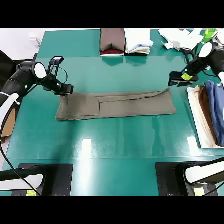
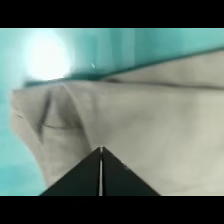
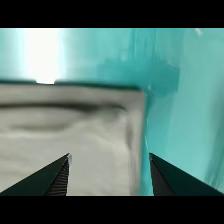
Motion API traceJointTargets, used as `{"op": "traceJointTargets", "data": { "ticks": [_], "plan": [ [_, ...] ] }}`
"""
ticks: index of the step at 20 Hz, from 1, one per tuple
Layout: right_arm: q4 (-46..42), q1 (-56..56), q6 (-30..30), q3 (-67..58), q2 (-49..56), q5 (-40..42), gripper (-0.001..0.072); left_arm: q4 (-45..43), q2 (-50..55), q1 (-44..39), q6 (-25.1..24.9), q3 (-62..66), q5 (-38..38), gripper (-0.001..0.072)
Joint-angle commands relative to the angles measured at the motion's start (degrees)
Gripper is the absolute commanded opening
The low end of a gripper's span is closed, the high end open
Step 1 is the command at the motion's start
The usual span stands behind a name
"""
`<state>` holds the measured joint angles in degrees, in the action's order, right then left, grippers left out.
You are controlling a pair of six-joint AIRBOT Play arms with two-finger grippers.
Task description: Fold the shirts.
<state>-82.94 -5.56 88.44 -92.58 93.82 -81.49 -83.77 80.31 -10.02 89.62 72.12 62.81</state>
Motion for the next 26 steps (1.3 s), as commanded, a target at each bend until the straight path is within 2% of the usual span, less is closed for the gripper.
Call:
{"op": "traceJointTargets", "data": {
  "ticks": [1,5,10,11,12,16,19,23,26],
  "plan": [
    [0.7,-4.0,-0.2,4.9,-0.5,-3.2,0.0572,5.6,0.1,0.1,-0.8,0.5,2.6,0.0038],
    [4.1,-4.8,0.7,15.9,-1.3,3.6,0.0571,7.6,0.1,-2.4,-0.8,0.5,0.0,0.0029],
    [5.0,-2.4,1.6,20.8,-1.6,9.1,0.0566,7.6,0.1,-6.4,-1.2,0.5,-2.5,0.0030],
    [5.3,-1.6,1.6,20.9,-1.6,9.8,0.0509,7.7,0.1,-6.9,-1.2,0.5,-2.4,0.0030],
    [4.9,-0.7,1.6,20.9,-1.7,10.7,0.0419,7.8,0.1,-7.2,-1.2,0.5,-2.5,0.0029],
    [3.7,0.8,1.5,20.9,-4.4,12.5,0.0018,8.4,0.1,-8.9,0.4,0.5,-3.7,0.0029],
    [1.9,0.8,1.5,20.9,-9.8,11.7,0.0016,9.9,0.8,-12.2,0.7,0.5,-8.2,0.0028],
    [2.4,3.0,1.5,18.2,-18.4,7.1,0.0015,16.2,6.6,-18.0,1.5,0.7,-16.8,0.0028],
    [2.9,7.6,2.2,11.9,-22.3,3.6,0.0015,18.7,13.7,-21.6,1.4,5.6,-16.7,0.0028]
  ]
}}
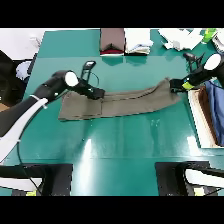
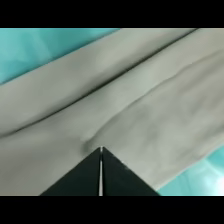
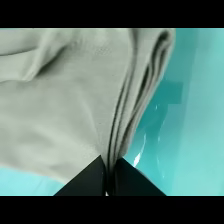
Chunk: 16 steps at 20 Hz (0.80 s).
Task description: Fold the shirts.
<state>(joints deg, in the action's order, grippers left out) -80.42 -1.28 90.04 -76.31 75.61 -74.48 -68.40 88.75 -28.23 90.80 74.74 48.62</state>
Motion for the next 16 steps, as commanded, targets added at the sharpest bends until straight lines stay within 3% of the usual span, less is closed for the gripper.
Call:
{"op": "traceJointTargets", "data": {
  "ticks": [1,6,13,16],
  "plan": [
    [1.6,4.9,0.7,-6.4,-4.9,-3.8,0.0015,3.3,7.7,-4.6,0.2,5.3,-2.1,0.0028],
    [9.4,12.0,2.1,-14.7,-5.4,-3.7,0.0015,3.3,14.6,-7.6,0.2,12.6,0.0,0.0028],
    [10.4,19.2,4.6,-18.7,-5.4,-0.3,0.0015,3.7,16.1,-7.5,0.2,12.8,2.0,0.0028],
    [10.5,21.4,5.6,-18.8,-5.2,2.1,0.0015,-0.4,15.5,-6.8,0.4,15.1,5.5,0.0028]
  ]
}}
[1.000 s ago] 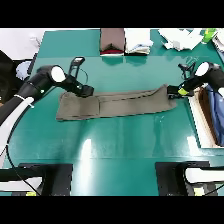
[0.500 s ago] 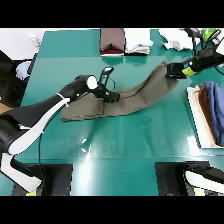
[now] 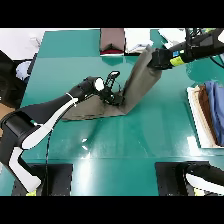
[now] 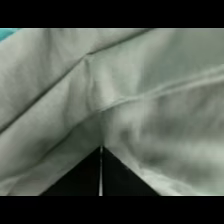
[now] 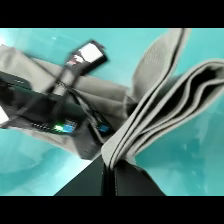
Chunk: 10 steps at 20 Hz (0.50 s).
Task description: Fold the shirts.
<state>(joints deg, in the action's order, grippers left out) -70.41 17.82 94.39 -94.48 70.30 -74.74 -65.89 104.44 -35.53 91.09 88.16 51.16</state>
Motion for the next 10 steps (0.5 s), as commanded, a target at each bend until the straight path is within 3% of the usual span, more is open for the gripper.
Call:
{"op": "traceJointTargets", "data": {
  "ticks": [1,6,10],
  "plan": [
    [0.5,3.2,1.6,-0.7,0.2,2.9,0.0015,-4.7,-1.4,1.6,0.6,2.7,4.5,0.0028],
    [3.2,10.2,2.2,-0.7,4.0,9.4,0.0015,-14.3,-14.1,11.4,0.3,3.5,9.6,0.0029],
    [9.8,18.0,1.7,-0.7,11.8,21.4,0.0016,-23.3,-26.9,22.3,-0.8,3.5,12.7,0.0029]
  ]
}}
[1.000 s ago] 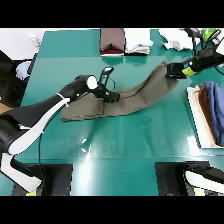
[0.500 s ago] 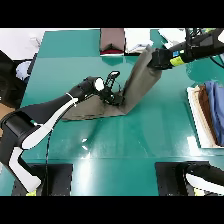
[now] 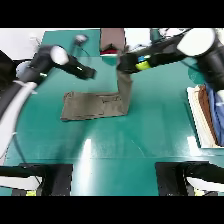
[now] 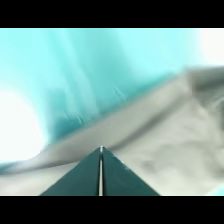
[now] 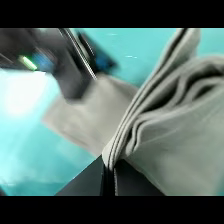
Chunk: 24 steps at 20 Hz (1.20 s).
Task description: Fold the shirts.
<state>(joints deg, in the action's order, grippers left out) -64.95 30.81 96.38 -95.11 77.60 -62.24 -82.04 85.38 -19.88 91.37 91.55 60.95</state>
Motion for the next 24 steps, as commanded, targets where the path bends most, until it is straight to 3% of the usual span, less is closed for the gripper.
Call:
{"op": "traceJointTargets", "data": {
  "ticks": [1,4,6,7,11,16,20,22,24],
  "plan": [
    [5.1,7.5,-1.0,-0.5,7.3,11.6,0.0017,-8.1,-10.6,9.0,-1.6,0.2,3.0,0.0029],
    [5.4,15.1,-4.1,-7.6,19.1,16.5,0.0039,-8.5,-17.4,14.6,-1.4,0.2,3.0,0.0029],
    [5.4,18.6,-6.1,-15.0,26.9,16.4,0.0296,-8.5,-19.6,16.4,-1.4,0.2,3.3,0.0029],
    [4.9,19.5,-6.0,-18.4,29.5,14.8,0.0315,-8.5,-20.3,16.9,-1.4,0.2,3.9,0.0029],
    [0.2,15.6,-5.7,-19.7,27.3,7.5,0.0315,-8.2,-20.6,17.0,-1.5,0.1,7.7,0.0029],
    [-10.6,3.4,-1.0,-5.5,15.5,-3.5,0.0314,-2.9,-20.6,17.0,-1.5,0.1,8.9,0.0029],
    [-11.5,-5.9,2.7,5.7,10.3,-6.7,0.0332,-1.9,-20.6,13.3,-1.9,-1.3,6.2,0.0028],
    [-11.0,-8.2,2.9,9.4,10.0,-7.7,0.0588,-1.9,-20.4,11.0,-1.9,-2.8,5.0,0.0029],
    [-9.4,-8.7,4.1,12.5,10.6,-6.8,0.0594,-1.9,-19.8,9.6,-1.9,-4.0,4.9,0.0029]
  ]
}}
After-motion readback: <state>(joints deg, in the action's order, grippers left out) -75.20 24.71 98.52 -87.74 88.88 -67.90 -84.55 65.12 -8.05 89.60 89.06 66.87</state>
